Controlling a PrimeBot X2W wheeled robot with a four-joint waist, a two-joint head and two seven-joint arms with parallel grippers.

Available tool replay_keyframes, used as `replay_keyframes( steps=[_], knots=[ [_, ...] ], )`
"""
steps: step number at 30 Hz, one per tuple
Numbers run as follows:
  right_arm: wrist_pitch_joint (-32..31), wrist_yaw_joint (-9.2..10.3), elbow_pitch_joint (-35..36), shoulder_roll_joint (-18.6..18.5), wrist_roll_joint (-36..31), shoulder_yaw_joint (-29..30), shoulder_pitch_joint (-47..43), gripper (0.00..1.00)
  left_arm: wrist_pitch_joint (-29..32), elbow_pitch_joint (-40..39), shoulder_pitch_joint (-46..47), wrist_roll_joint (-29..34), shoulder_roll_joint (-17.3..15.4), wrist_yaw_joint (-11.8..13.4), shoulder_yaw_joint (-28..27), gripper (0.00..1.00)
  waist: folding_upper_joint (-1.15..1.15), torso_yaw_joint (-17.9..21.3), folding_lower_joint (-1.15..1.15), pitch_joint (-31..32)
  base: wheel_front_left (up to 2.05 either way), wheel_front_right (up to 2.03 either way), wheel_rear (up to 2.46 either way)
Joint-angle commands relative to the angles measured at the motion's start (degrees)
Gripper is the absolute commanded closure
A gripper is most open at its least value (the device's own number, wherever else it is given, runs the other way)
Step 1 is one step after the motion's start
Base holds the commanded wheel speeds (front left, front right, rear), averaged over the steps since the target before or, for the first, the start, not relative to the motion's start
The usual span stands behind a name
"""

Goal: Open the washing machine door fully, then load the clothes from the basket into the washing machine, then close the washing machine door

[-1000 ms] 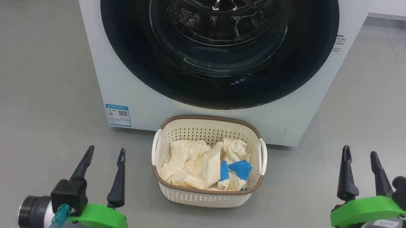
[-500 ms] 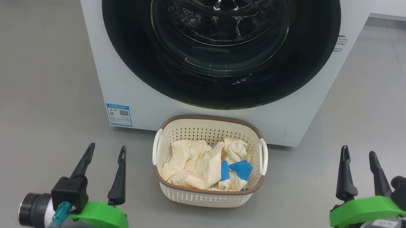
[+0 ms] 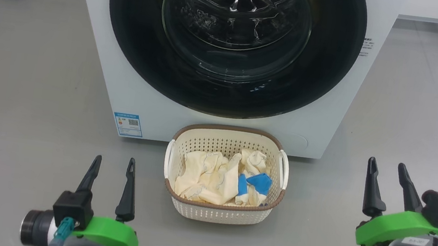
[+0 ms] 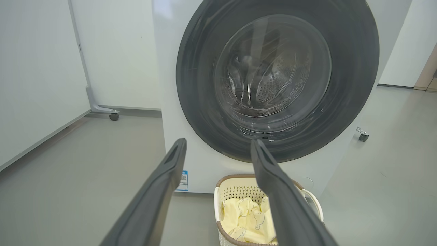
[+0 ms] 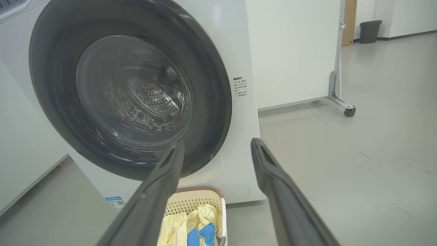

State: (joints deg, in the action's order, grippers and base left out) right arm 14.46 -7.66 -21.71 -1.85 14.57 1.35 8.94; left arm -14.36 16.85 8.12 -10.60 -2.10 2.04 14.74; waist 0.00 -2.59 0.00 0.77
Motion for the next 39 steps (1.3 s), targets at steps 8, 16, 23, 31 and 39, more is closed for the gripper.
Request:
replay_keyframes(
  steps=[8, 16, 23, 31, 39],
  knots=[
    [0.5, 0.17, 1.6, -1.0, -0.4, -1.2, 3.3, 0.0, -0.6, -0.4, 2.8, -0.3, -0.8, -0.6, -1.7, 0.0, 0.0, 0.0, 0.0, -0.1, 0.16, 0.16, -0.32],
    [0.5, 0.17, 1.5, -1.0, -0.4, -1.2, 3.4, 0.0, -0.6, -0.3, 2.8, -0.3, -0.8, -0.7, -1.7, 0.0, 0.0, 0.0, 0.0, 0.0, 0.77, 0.77, -1.53],
    [0.5, 0.17, 1.3, -1.0, -0.3, -1.2, 3.4, 0.0, -0.6, -0.3, 2.9, -0.2, -0.8, -0.7, -1.6, 0.0, 0.0, 0.0, 0.0, 0.1, 1.21, 1.21, -2.42],
    [0.5, 0.17, 1.3, -1.0, -0.3, -1.4, 3.3, 0.0, -0.6, -0.2, 2.8, -0.3, -0.8, -0.5, -1.6, 0.0, 0.0, -0.1, 0.0, 0.1, 1.23, 1.23, -2.46],
    [0.5, 0.17, 1.3, -1.0, -0.4, -1.3, 3.2, 0.0, -0.6, -0.3, 2.8, -0.1, -0.8, -0.4, -1.5, 0.0, 0.0, -0.1, 0.0, 0.1, 1.23, 1.23, -2.46]
  ],
)
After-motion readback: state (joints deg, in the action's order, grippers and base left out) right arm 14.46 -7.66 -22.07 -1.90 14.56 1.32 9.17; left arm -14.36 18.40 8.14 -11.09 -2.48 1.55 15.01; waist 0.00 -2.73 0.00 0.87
